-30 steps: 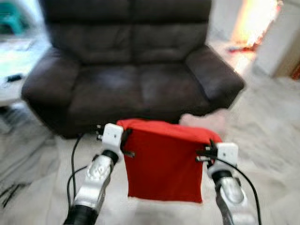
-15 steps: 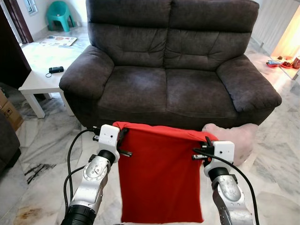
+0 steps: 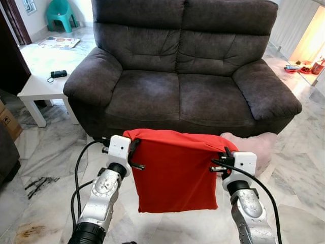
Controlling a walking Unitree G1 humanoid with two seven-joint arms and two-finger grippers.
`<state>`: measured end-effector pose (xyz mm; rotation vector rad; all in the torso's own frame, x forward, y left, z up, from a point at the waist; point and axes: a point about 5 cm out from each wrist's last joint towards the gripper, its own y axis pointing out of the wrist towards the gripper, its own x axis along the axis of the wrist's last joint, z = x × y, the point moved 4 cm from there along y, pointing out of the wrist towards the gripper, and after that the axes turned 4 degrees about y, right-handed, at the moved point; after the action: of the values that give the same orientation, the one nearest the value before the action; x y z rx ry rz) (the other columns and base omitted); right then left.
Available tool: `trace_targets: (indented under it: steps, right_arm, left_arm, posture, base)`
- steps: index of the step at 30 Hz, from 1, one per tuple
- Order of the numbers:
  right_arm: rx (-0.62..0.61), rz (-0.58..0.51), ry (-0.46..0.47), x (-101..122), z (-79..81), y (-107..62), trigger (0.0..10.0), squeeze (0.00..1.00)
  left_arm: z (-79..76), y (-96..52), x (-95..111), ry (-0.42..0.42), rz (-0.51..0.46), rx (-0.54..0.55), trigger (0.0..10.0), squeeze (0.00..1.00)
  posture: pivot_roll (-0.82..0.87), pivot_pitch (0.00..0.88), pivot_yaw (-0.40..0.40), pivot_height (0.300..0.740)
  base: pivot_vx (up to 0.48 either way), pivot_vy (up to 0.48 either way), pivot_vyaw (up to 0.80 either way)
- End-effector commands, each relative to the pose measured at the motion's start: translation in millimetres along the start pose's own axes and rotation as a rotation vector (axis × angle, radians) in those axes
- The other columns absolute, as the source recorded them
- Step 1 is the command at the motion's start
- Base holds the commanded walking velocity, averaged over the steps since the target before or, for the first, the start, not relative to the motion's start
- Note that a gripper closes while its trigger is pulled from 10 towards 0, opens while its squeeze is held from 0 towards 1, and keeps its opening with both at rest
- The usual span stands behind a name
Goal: Move the pillow to the sofa from floor
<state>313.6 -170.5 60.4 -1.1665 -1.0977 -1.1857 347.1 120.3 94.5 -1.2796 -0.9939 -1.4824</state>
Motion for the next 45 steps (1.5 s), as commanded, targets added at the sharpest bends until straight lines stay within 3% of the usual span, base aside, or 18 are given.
trace_targets:
  steps: [1, 23, 45]
  right_arm:
    - [-0.094, -0.101, 0.008, 26.1, -25.1, 3.7, 10.0, 0.00]
    - [-0.100, -0.105, 0.013, 26.4, -25.8, 3.5, 10.0, 0.00]
    - [-0.089, -0.109, 0.016, 27.6, -23.9, 4.8, 10.0, 0.00]
  left_arm:
    - [26.8, -2.6, 9.4, 0.003, -0.034, 0.107, 10.0, 0.00]
    - [28.9, -2.8, 9.6, 0.007, -0.030, 0.114, 10.0, 0.00]
    - [29.3, -3.0, 10.7, 0.010, -0.040, 0.125, 10.0, 0.00]
  posture:
    - [-0.02, 0.000, -0.067, 0.740]
    - [-0.02, 0.000, -0.057, 0.740]
    - [-0.02, 0.000, -0.062, 0.740]
  base:
    - [0.000, 0.000, 0.00]
    - [0.000, 0.041, 0.00]
    - [0.000, 0.378, 0.00]
